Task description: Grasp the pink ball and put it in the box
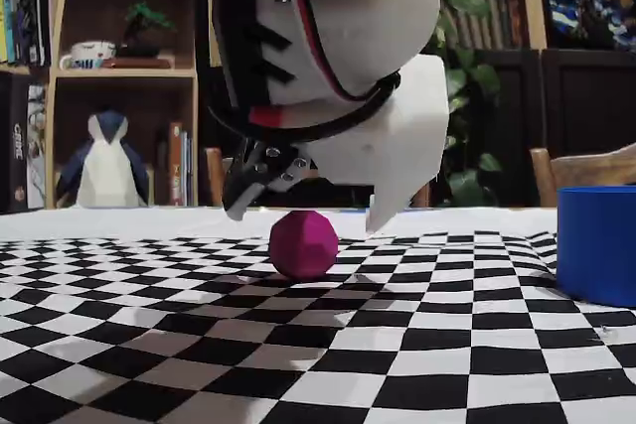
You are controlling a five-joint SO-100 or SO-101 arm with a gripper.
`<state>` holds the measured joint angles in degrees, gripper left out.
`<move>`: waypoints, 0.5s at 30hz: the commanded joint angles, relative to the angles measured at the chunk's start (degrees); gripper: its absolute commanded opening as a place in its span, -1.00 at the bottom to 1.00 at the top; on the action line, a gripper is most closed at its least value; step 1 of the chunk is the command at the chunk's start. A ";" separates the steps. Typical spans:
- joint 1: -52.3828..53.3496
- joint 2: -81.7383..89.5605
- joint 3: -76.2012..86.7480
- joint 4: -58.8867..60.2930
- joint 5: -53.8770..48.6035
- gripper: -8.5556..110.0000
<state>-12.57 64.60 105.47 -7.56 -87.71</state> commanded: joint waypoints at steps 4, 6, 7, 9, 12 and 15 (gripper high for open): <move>-0.53 -0.70 -2.72 -0.79 -0.53 -0.31; -0.53 -1.05 -3.16 -0.79 -0.53 -0.31; -0.53 -1.32 -3.25 -0.79 -0.53 -0.31; -0.62 -1.49 -3.60 -0.79 -0.53 -0.31; -0.70 -1.85 -3.87 -0.79 -0.53 -0.31; -0.88 -2.29 -4.13 -0.79 -0.53 -0.31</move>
<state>-12.74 62.05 103.54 -7.56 -87.71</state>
